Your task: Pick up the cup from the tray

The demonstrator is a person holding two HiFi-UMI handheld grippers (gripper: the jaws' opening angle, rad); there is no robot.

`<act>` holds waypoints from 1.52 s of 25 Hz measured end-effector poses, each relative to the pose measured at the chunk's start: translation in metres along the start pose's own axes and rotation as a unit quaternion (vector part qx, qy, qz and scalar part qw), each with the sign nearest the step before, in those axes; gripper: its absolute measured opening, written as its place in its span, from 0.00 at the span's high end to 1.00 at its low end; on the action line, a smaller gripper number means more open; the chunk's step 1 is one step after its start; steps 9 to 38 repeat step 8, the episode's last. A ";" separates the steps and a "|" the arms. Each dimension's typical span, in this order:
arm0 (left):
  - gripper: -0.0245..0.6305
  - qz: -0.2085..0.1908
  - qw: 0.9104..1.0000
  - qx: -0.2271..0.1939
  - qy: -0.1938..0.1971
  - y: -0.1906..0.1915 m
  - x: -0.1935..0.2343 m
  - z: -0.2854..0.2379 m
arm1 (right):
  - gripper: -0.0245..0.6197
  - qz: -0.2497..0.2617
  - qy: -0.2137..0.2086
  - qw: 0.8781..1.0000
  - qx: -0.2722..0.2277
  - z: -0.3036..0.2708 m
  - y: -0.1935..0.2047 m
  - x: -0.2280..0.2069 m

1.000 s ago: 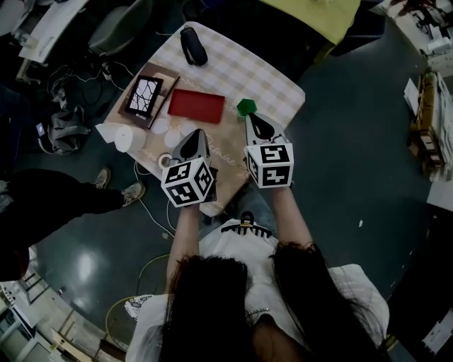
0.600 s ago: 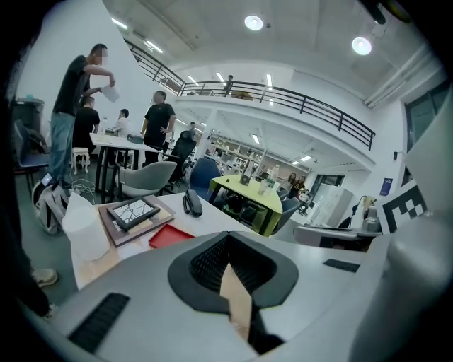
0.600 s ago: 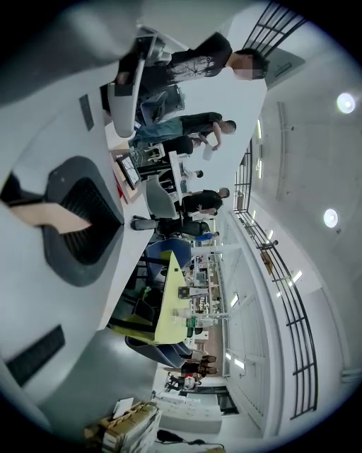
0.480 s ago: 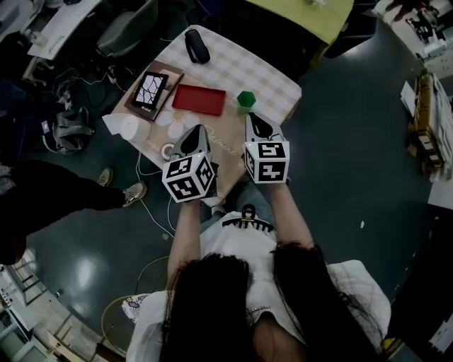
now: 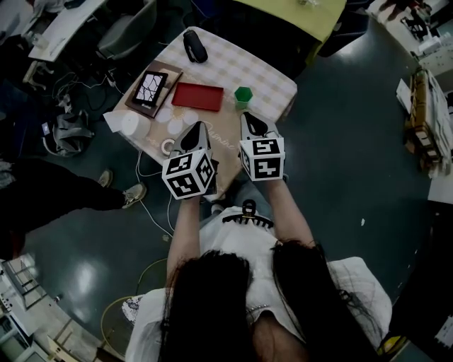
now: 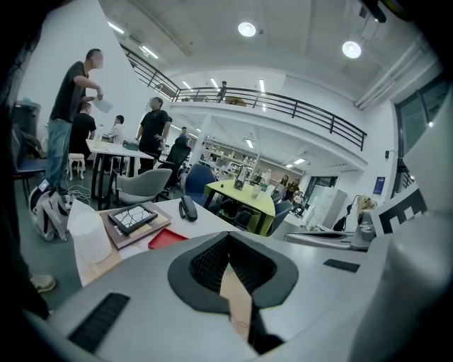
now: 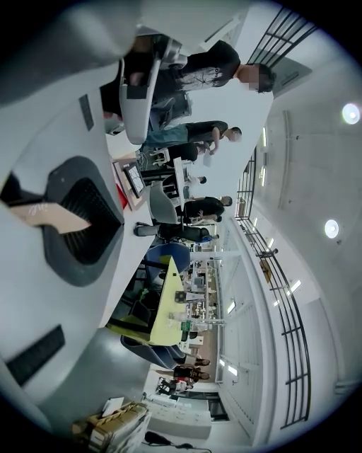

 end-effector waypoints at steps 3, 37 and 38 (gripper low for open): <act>0.96 -0.004 1.000 -0.003 0.001 0.000 -0.001 0.004 | 0.95 0.003 -0.003 1.000 -0.004 0.004 0.000 0.003; 0.96 -0.007 1.000 -0.007 0.002 -0.002 -0.003 0.012 | 0.95 0.010 -0.009 1.000 -0.004 0.012 -0.001 0.009; 0.96 -0.007 1.000 -0.007 0.002 -0.002 -0.003 0.012 | 0.95 0.010 -0.009 1.000 -0.004 0.012 -0.001 0.009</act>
Point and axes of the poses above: the fingertips, and each gripper's own axes: z backward along the fingers, x to its left, y out of its underside, the point moved 6 cm from there along z, backward along the fingers, and after that the axes turned 13 degrees about y, right-handed, at the moved point
